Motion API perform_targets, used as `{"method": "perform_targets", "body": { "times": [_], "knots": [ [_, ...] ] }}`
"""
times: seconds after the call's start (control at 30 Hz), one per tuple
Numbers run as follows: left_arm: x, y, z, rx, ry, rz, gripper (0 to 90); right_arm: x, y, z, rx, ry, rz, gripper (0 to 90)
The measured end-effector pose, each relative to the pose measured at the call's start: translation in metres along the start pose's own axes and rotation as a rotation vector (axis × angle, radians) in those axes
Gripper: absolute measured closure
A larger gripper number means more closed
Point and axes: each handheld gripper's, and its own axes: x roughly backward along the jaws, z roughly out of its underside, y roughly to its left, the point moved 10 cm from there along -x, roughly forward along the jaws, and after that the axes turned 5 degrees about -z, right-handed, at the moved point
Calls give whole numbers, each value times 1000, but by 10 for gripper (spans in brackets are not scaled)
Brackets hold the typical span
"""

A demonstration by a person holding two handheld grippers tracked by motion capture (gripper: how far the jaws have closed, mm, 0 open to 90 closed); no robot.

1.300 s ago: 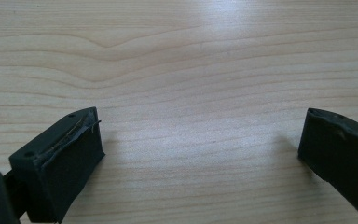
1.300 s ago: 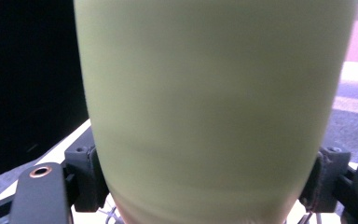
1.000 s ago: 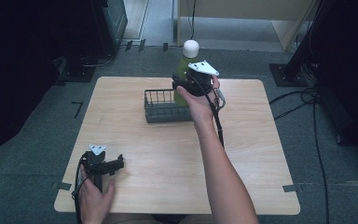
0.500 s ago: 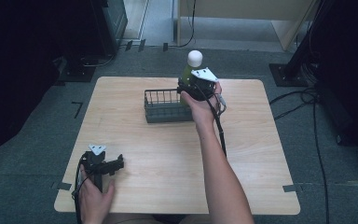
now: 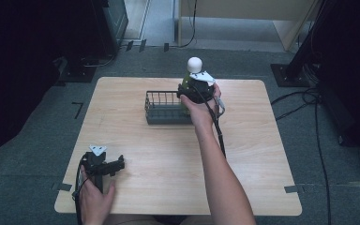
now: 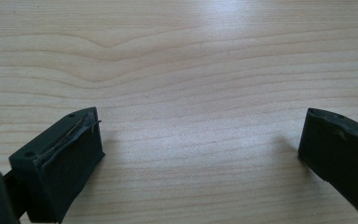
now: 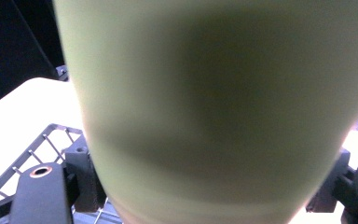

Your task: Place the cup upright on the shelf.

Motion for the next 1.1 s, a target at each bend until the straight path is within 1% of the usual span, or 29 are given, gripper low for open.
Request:
{"method": "perform_targets", "body": {
  "times": [0.13,0.2,0.23,0.3,0.33,0.37,0.43,0.5,0.53,0.57,0.7,0.8,0.83,0.9,0.93,1.0,1.1],
  "knots": [
    [0,0,0,0,0,0,0,-1,-1,0,-1,-6,-16,206],
    [0,0,0,-2,1,0,0,-4,-1,-1,10,-22,-39,205],
    [0,0,0,-3,1,0,0,-5,-1,-1,8,-30,-44,205],
    [0,0,0,-2,1,-1,0,-6,-1,-1,11,-44,-46,205],
    [0,0,0,-2,0,-1,0,-8,0,-1,22,-55,-47,204],
    [0,0,0,-2,0,-1,0,-8,0,-1,22,-55,-47,204],
    [0,0,0,-2,0,-1,0,-10,4,-1,56,-74,-49,204],
    [0,0,0,-2,0,0,0,-11,7,0,66,-90,-45,204],
    [0,0,0,-2,0,0,0,-12,7,0,67,-107,-40,204],
    [0,0,0,-2,0,-1,0,-13,7,0,63,-112,-39,203],
    [0,0,0,-2,0,-1,0,-12,2,0,27,-111,-43,201],
    [0,0,0,-2,0,-1,0,-12,2,0,26,-110,-55,200],
    [0,0,0,-2,0,-1,0,-12,3,0,33,-110,-63,199],
    [0,0,0,-2,0,-1,0,-12,3,0,36,-111,-65,198],
    [0,0,0,-2,0,-1,0,-12,3,1,25,-112,-68,191],
    [0,0,0,-1,-1,0,0,-12,3,1,21,-111,-67,186],
    [0,0,0,0,-1,-1,0,-14,2,9,22,-80,-66,129]
  ]
}}
